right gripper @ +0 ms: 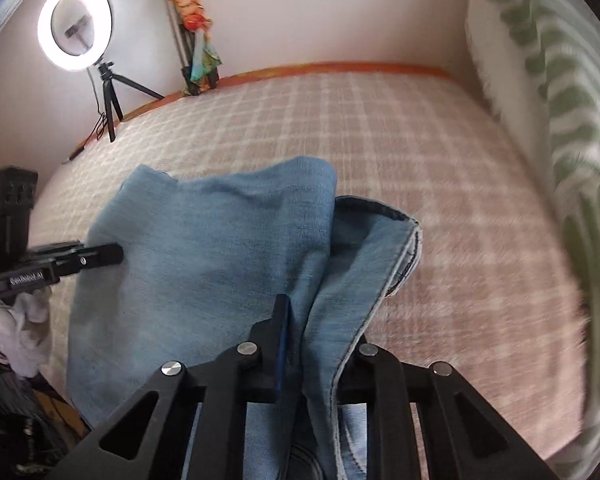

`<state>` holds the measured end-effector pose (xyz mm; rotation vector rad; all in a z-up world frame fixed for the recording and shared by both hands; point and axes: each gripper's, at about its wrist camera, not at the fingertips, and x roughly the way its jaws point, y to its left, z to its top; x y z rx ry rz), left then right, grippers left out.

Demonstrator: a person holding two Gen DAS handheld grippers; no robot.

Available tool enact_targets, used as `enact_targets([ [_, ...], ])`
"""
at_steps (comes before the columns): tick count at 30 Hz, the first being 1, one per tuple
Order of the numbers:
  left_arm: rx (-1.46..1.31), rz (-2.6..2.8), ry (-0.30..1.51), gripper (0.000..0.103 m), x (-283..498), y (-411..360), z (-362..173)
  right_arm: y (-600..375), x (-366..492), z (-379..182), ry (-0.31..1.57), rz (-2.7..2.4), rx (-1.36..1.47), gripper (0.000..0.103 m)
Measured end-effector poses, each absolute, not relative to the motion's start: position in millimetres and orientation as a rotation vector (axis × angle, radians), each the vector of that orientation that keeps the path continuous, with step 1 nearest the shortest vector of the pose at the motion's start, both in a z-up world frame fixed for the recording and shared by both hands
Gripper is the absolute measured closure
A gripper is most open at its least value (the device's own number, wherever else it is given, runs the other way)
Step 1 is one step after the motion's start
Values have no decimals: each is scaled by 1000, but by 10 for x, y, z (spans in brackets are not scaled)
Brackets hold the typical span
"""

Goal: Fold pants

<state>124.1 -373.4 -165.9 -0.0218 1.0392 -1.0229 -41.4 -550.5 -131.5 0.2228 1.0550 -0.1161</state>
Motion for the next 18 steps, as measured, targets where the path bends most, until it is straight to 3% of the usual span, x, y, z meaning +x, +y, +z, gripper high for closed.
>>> enact_targets([
  [12, 7, -1078, 854, 92, 1417, -3924, -969, -5235, -131, -462, 900, -140, 57, 96],
  [18, 10, -1064, 769, 92, 1972, -4172, -577, -5385, 421, -64, 794, -187, -17, 96],
])
